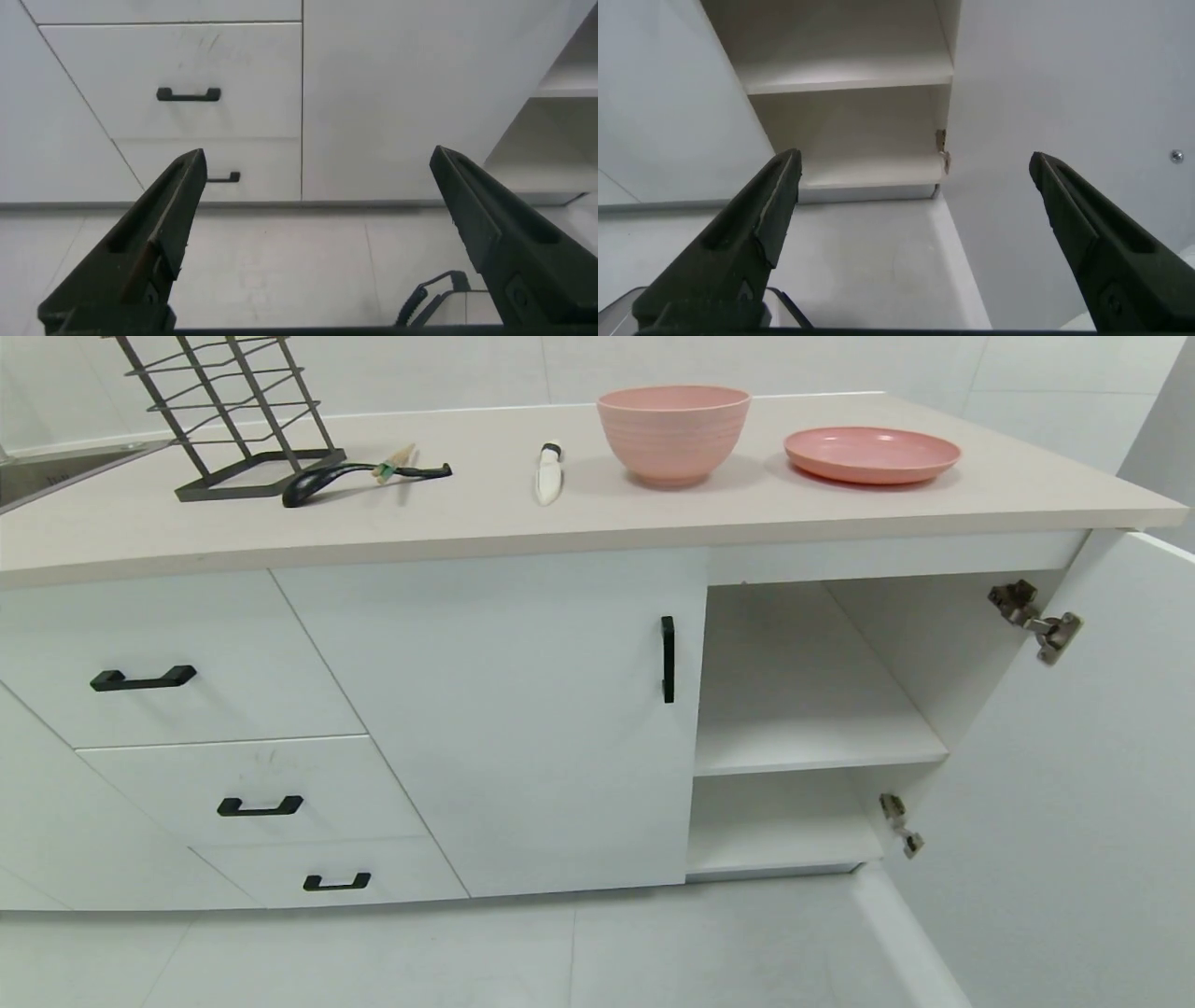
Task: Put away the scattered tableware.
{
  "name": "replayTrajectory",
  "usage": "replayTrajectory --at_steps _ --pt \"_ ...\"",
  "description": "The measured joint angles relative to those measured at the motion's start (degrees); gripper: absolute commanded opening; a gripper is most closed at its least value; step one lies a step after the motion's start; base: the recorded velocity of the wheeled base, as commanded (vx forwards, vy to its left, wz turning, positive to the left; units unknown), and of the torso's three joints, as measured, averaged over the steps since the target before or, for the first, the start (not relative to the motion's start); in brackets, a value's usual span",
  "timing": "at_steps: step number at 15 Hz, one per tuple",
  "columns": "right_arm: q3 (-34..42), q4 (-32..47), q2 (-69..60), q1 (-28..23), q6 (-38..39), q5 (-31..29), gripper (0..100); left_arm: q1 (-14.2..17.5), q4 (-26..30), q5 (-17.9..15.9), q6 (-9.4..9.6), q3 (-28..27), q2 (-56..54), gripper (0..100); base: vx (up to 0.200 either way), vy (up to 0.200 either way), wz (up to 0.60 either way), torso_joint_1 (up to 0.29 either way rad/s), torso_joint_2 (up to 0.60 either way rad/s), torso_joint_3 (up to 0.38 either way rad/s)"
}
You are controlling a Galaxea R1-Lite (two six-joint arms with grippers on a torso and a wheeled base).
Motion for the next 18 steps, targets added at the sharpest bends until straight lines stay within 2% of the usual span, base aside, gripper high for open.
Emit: replayTrajectory --at_steps 2,10,18 --pt "0.0 0.0 -0.02 -0.04 -0.05 0.02 100 -0.07 0.07 0.12 -0.3 0.02 0.0 100 0.0 0.0 0.0 0.0 0.0 0.0" --pt "0.0 0.0 -0.02 -0.02 -0.05 0.02 100 0.0 0.02 0.28 -0.22 0.0 0.02 100 0.2 0.0 0.0 0.0 0.0 0.004" --pt "0.0 0.0 -0.05 -0.02 0.11 0.02 100 -0.02 0.05 0.3 -0.3 0.02 0.1 100 0.0 0.0 0.0 0.0 0.0 0.0"
